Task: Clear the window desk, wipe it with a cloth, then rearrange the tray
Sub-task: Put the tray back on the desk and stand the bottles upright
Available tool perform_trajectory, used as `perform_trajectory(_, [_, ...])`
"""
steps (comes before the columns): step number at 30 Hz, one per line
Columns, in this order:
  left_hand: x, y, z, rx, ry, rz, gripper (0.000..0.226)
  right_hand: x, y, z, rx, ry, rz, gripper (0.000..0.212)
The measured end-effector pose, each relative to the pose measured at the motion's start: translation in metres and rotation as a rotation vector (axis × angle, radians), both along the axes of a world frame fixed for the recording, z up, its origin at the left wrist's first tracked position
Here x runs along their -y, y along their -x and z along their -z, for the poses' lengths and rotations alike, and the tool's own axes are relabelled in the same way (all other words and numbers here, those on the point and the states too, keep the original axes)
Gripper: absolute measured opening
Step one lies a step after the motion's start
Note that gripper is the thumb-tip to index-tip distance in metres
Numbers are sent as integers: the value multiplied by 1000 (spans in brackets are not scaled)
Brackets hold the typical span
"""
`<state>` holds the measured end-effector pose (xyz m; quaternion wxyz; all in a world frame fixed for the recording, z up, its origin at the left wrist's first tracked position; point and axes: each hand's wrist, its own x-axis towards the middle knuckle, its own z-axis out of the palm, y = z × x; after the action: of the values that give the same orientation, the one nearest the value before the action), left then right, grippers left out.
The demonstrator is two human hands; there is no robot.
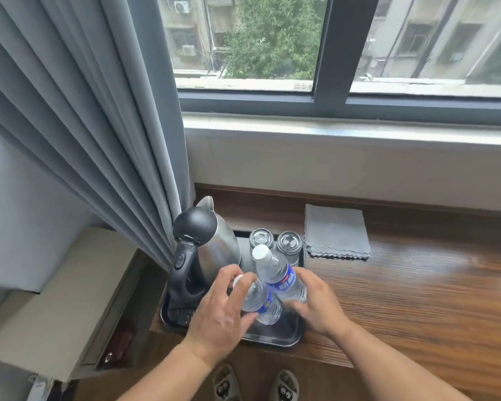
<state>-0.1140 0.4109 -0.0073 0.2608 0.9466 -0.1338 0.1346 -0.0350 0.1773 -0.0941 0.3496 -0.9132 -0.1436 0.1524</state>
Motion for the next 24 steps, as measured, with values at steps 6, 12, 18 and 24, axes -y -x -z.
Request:
perform_trajectory(6, [6,-39,-5,17,-83,122,84,-7,0,9,27,-194,162,61])
perform_trajectory(12, [5,-43,2,-3,-8,123,105,-8,13,21,22,-230,214,72])
perform_trajectory(18, [4,-29,32,-214,461,-188,110,-10,14,17,-5,-197,238,74])
perform_trajectory(24, [20,-16,58,-480,614,-324,88,-10,15,15,4,-197,255,78])
